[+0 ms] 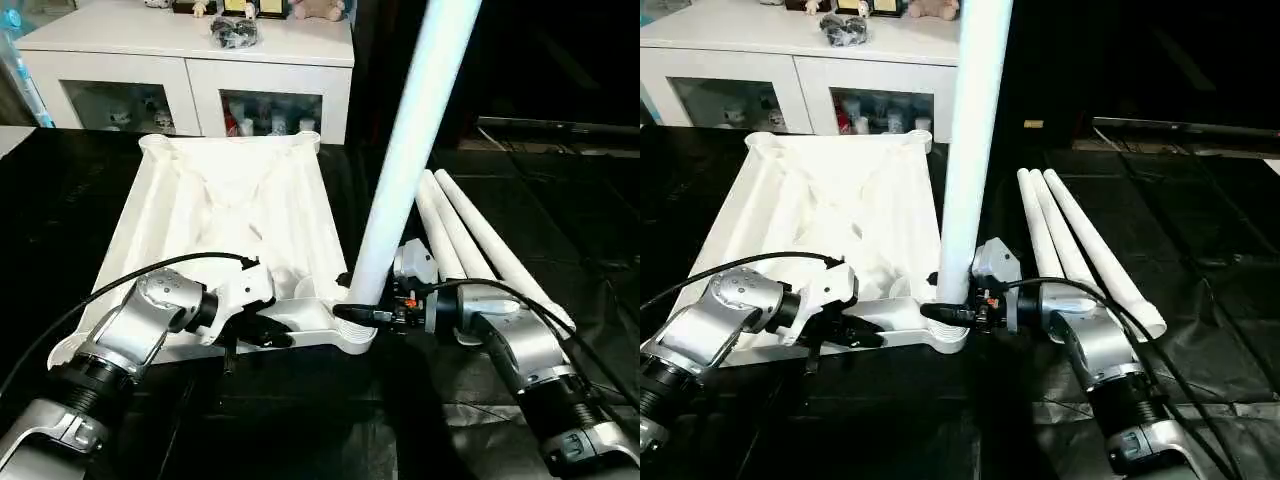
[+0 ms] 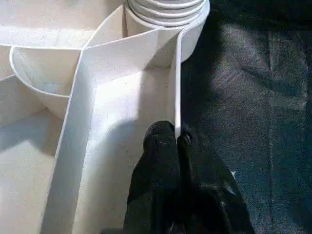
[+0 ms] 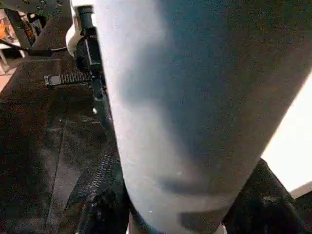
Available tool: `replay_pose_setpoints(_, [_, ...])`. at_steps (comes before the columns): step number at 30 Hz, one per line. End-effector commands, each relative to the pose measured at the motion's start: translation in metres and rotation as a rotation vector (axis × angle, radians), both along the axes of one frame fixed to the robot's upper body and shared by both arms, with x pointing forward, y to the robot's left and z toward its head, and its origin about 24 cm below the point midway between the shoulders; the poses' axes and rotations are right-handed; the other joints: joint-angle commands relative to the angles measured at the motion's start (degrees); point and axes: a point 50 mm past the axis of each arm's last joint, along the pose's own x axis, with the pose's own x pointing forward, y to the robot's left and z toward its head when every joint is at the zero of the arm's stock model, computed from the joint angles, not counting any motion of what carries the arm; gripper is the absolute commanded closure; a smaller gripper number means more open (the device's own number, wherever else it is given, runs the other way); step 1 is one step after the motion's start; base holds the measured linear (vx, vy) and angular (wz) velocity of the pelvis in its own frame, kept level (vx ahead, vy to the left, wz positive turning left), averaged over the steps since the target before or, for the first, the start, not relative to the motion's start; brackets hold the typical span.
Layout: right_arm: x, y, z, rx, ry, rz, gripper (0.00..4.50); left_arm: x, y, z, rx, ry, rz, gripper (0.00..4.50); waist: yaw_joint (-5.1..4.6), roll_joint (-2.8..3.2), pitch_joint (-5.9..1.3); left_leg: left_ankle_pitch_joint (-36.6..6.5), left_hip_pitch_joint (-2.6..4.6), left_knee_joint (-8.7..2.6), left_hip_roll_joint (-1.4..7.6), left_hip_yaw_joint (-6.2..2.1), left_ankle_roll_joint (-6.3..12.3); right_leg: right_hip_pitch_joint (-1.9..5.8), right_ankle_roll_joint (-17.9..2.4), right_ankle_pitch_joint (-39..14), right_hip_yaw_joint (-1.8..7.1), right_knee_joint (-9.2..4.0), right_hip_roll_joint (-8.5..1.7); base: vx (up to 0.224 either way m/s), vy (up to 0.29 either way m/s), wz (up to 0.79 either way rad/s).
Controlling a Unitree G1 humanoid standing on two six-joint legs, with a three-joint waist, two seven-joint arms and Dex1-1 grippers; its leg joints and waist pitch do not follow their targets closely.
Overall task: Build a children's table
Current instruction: Insert table leg to table base, then rotate leg to tighten
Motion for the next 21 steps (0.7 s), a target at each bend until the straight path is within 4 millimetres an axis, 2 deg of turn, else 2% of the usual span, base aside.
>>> replay_pose_setpoints(1, [-0.034, 0.018, -0.051, -0.091, 0.235, 0.111, 2.59, 0.005, -0.008, 0.009, -0.017, -0.060, 0.008, 4.50, -0.25, 0.59, -1.73, -18.60, 1.20, -4.67, 3.88, -1.62, -1.20, 0.76, -11.77, -10.91, 3.00, -5.03, -5.36, 0.000, 0.000, 0.00])
replay_pose_setpoints(5, [-0.035, 0.020, -0.052, -0.089, 0.235, 0.114, 2.59, 0.003, -0.006, 0.008, -0.009, -0.055, 0.003, 4.50, -0.39, 0.54, -1.65, -20.33, 1.33, -4.89, 3.93, -1.73, -1.76, 0.64, -11.21, -13.22, 3.08, -5.30, -5.42, 0.000, 0.000, 0.00])
replay_pose_setpoints(10, [-0.032, 0.021, -0.053, -0.082, 0.228, 0.070, 2.59, 0.002, -0.004, 0.008, -0.006, -0.049, 0.018, 4.50, -0.53, 0.52, -1.69, -20.14, 1.33, -4.97, 3.92, -1.74, -1.85, 0.64, -11.34, -12.10, 3.07, -5.21, -5.33, 0.000, 0.000, 0.00])
replay_pose_setpoints(12, [-0.026, 0.021, -0.054, -0.091, 0.210, -0.003, 2.59, 0.002, -0.002, 0.008, -0.013, -0.047, 0.063, 4.50, -0.73, 0.40, -1.42, -21.49, 1.39, -5.09, 3.86, -1.73, -2.10, 0.47, -11.19, -14.74, 3.13, -5.47, -5.46, 0.000, 0.000, 0.00])
replay_pose_setpoints(13, [-0.019, 0.019, -0.056, -0.108, 0.198, -0.085, 2.59, 0.002, -0.002, 0.008, -0.030, -0.051, 0.128, 4.50, -0.83, 0.23, -1.07, -23.63, 1.59, -5.17, 3.84, -1.86, -2.54, 0.19, -10.67, -19.56, 3.20, -5.86, -5.72, 0.000, 0.000, 0.00])
replay_pose_setpoints(14, [-0.019, 0.019, -0.056, -0.108, 0.198, -0.085, 2.59, 0.002, -0.002, 0.008, -0.030, -0.051, 0.128, 4.50, -0.93, 0.25, -0.88, -25.36, 1.84, -5.19, 3.83, -1.94, -2.90, -0.07, -10.16, -22.92, 3.24, -6.17, -5.82, 0.000, 0.000, 0.00])
replay_pose_setpoints(15, [-0.013, 0.017, -0.058, -0.112, 0.193, -0.167, 2.59, 0.000, -0.001, 0.007, -0.052, -0.048, 0.195, 4.50, -1.15, -0.86, -0.74, -26.73, 1.83, -5.29, 3.77, -2.20, -2.91, 0.01, -8.40, -29.04, 3.18, -6.75, -5.98, 0.000, 0.000, 0.00])
replay_pose_setpoints(16, [-0.009, 0.016, -0.059, -0.110, 0.194, -0.218, 2.59, -0.003, -0.001, 0.007, -0.064, -0.045, 0.233, 4.50, -1.14, -0.60, -0.67, -27.06, 1.73, -5.41, 3.97, -2.55, -3.36, -0.05, -8.01, -30.85, 3.22, -6.51, -6.30, 0.000, 0.000, 0.00])
replay_pose_setpoints(17, [-0.005, 0.015, -0.060, -0.105, 0.195, -0.278, 2.59, -0.006, -0.001, 0.006, -0.077, -0.043, 0.275, 4.50, -1.67, -0.44, -0.74, -27.29, 1.55, -5.54, 3.80, -2.81, -3.63, -0.15, -6.67, -33.59, 3.07, -7.01, -6.22, 0.000, 0.000, 0.00])
replay_pose_setpoints(18, [-0.005, 0.015, -0.060, -0.105, 0.195, -0.278, 2.59, -0.006, -0.001, 0.006, -0.077, -0.043, 0.275, 4.50, -1.78, -0.27, -0.85, -27.43, 1.55, -5.61, 3.96, -2.92, -4.02, -0.19, -6.80, -32.90, 3.11, -6.82, -6.30, 0.000, 0.000, 0.00])
replay_pose_setpoints(19, [0.005, 0.016, -0.061, -0.077, 0.211, -0.423, 2.59, -0.017, -0.003, 0.004, -0.107, -0.028, 0.383, 4.50, -2.31, -0.81, -0.79, -27.36, 1.04, -5.94, 4.10, -3.12, -4.15, 0.10, -7.15, -31.18, 2.85, -6.40, -6.14, -0.032, 0.015, -0.21])
replay_pose_setpoints(20, [0.009, 0.017, -0.062, -0.066, 0.227, -0.482, 2.59, -0.021, -0.005, 0.003, -0.123, -0.017, 0.428, 4.50, -3.00, -0.75, -0.79, -27.01, 0.41, -6.43, 4.04, -3.25, -4.53, 0.50, -7.56, -29.17, 2.46, -6.12, -5.78, -0.022, 0.029, -0.29])
replay_pose_setpoints(21, [0.011, 0.020, -0.062, -0.056, 0.242, -0.513, 2.59, -0.025, -0.008, 0.003, -0.132, -0.008, 0.459, 4.50, -3.19, -0.78, -0.87, -27.29, 0.52, -6.38, 3.89, -3.25, -4.59, 0.41, -7.55, -28.48, 2.37, -6.35, -5.65, -0.022, 0.029, -0.29])
